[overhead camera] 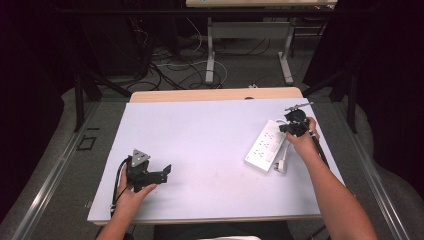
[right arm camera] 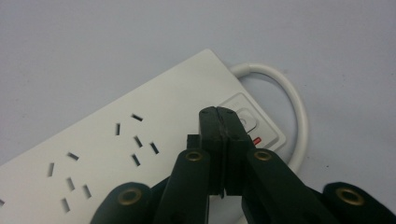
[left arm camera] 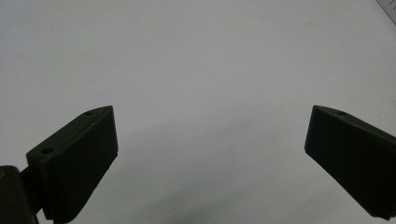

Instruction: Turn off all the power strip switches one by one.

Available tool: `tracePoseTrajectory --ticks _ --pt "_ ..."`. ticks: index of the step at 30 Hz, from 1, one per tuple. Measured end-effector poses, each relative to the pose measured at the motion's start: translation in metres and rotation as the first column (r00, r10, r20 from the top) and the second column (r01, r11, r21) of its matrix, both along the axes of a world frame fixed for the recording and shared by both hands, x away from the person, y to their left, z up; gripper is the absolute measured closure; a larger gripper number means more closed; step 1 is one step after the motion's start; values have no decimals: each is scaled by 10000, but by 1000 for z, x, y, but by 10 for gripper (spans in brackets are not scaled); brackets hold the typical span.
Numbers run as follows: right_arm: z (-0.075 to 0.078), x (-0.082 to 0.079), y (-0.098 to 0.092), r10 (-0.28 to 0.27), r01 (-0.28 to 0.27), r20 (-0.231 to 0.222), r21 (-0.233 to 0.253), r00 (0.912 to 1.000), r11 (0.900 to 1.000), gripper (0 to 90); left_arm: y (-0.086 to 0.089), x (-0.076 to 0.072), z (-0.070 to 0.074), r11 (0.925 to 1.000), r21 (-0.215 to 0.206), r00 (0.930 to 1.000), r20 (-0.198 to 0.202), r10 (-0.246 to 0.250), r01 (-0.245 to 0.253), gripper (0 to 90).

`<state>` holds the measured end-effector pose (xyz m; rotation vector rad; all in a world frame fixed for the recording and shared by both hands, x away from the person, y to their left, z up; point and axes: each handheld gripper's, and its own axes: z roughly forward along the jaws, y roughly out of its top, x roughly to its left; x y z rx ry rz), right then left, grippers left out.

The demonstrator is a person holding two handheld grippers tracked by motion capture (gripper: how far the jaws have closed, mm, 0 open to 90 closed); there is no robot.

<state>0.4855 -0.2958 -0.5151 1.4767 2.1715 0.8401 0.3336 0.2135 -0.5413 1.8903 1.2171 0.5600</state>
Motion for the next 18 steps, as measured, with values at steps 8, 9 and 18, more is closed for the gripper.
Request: tracePoseTrajectory --ticks 8,9,18 --pt "0 -2 2 213 -214 -202 -27 9996 9998 900 0 0 0 10000 -10 10000 16 17 -17 28" --pt "1 -3 3 177 -177 -244 -11 9995 9998 900 0 0 0 10000 0 10000 2 2 -2 28" --pt "4 -9 5 476 -476 -313 20 9984 9989 900 0 0 1 10000 9 10000 12 8 -8 28"
